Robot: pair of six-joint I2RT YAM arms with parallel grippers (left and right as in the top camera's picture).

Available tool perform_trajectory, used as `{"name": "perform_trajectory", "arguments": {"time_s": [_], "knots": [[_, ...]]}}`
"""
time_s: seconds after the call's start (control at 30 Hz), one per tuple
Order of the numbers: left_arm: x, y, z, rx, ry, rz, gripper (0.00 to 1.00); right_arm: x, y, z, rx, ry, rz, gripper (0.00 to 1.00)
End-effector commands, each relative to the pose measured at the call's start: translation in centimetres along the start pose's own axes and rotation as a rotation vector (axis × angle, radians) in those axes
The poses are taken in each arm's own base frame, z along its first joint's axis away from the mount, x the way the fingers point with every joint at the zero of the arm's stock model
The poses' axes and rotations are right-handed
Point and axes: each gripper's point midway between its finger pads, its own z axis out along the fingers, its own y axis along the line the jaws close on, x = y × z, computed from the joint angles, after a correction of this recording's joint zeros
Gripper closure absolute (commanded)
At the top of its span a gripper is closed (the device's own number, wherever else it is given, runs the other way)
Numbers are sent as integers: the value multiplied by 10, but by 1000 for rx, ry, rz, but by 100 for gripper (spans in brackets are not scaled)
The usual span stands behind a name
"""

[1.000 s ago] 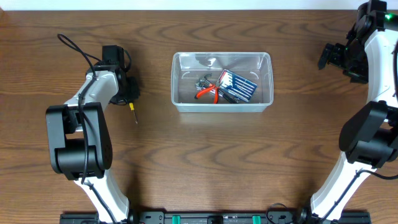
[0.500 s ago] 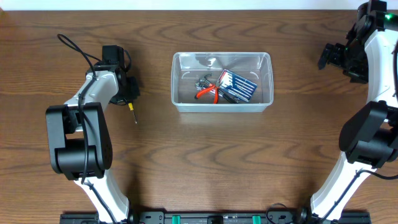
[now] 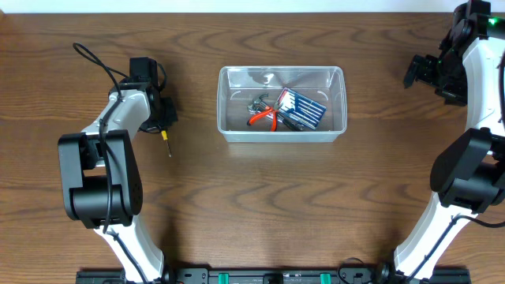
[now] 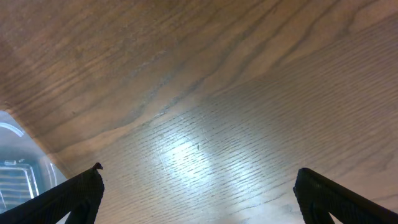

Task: Pack container
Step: 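Close the left gripper on the screwdriver handle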

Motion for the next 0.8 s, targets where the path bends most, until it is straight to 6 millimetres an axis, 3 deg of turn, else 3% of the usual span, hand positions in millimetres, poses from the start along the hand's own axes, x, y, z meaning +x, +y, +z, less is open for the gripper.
{"name": "perform_trajectory", "arguments": {"time_s": [0.0, 0.47, 0.77], "knots": [[-4, 0, 4, -4, 0, 5, 85, 0, 1, 0, -1, -1, 17, 1], [-7, 0, 0, -1, -13, 5, 85, 0, 1, 0, -1, -1, 17, 1], [-35, -4, -46, 30, -152, -4, 85, 0, 1, 0, -1, -1, 17, 1]]}}
